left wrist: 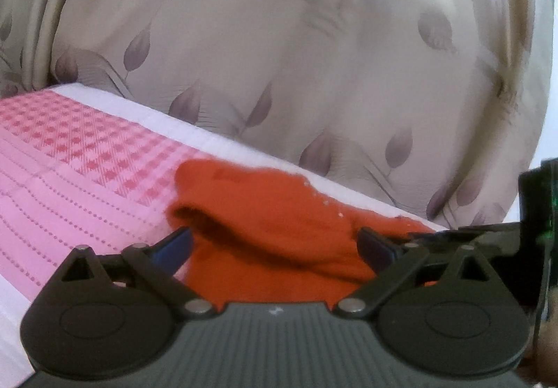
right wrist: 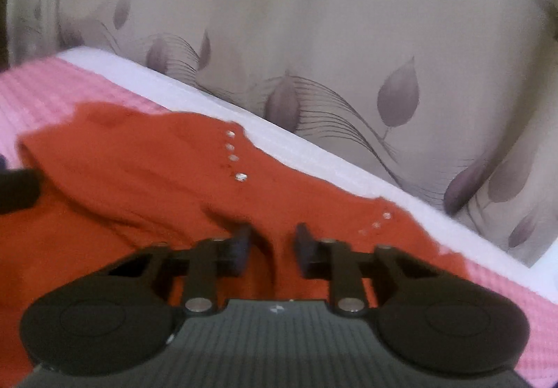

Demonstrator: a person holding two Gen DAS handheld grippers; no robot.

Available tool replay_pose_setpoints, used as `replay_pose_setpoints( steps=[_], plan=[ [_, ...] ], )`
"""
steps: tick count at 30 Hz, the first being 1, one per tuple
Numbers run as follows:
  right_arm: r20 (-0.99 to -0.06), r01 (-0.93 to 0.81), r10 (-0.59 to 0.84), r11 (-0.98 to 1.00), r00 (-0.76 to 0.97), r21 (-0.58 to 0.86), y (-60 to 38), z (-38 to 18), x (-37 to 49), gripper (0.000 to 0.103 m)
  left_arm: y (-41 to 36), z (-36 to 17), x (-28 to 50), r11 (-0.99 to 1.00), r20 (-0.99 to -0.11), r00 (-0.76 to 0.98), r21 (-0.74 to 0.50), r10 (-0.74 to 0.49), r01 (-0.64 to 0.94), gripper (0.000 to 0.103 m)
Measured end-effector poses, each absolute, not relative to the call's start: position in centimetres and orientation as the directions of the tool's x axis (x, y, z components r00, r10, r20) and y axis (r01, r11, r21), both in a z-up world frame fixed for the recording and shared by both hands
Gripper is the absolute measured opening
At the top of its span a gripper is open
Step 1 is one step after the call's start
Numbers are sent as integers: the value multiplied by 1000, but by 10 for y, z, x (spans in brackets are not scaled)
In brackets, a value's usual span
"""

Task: Fold small clothes
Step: 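Grasp the red sweater edge with the right tool and lift it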

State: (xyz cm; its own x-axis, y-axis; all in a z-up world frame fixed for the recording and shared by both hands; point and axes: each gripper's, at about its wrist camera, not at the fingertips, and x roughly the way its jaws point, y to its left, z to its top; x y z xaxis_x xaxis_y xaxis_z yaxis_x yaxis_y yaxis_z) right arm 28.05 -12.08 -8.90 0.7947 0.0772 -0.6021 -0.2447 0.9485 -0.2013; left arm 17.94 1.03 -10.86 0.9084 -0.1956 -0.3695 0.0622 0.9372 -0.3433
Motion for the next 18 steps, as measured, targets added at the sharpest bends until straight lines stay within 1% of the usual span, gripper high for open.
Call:
replay_pose_setpoints(
  steps=[1,3,4,5,6,8,10,11,12,13,16,17,18],
  plan=[
    [-582,-208,90,968,808,-140,-137,-83,278,2,10,-109,179,938,-371,908,-342,-197,64,101],
    [-532,-112,102,994,841,14,-180,-71,269,3,10,-108,179,937,-372,908,-344,-195,61,101],
    [-518,-68,130,988,845,138,-209,-67,262,3,10,-108,180,936,-373,906,-347,-197,61,101],
    [-514,-32,138,977,847,210,-229,-68,257,3,10,-108,180,935,-377,905,-348,-198,59,101],
    [-512,-4,143,965,847,263,-245,-70,253,3,10,-109,181,936,-380,904,-348,-196,57,101],
    [-522,37,144,946,841,321,-268,-81,244,5,10,-109,181,936,-382,903,-346,-195,56,101],
    [-516,48,198,904,833,424,-289,-96,237,10,9,-109,181,938,-383,903,-343,-194,56,101],
    [-502,52,237,867,832,495,-300,-104,234,10,9,-109,182,939,-385,902,-340,-193,56,101],
    [-494,72,261,826,830,558,-310,-111,233,14,8,-110,182,940,-387,902,-338,-193,56,101],
    [-486,91,278,789,829,607,-319,-117,232,22,8,-110,182,941,-390,901,-335,-190,54,101],
    [-419,107,327,666,847,738,-341,-129,227,36,7,-110,184,941,-400,897,-334,-189,49,101],
    [-408,113,326,648,853,753,-343,-128,225,39,7,-111,185,941,-405,895,-335,-188,46,101],
    [-399,119,325,629,858,768,-348,-129,226,39,7,-111,185,941,-408,894,-336,-186,43,101]
  ],
)
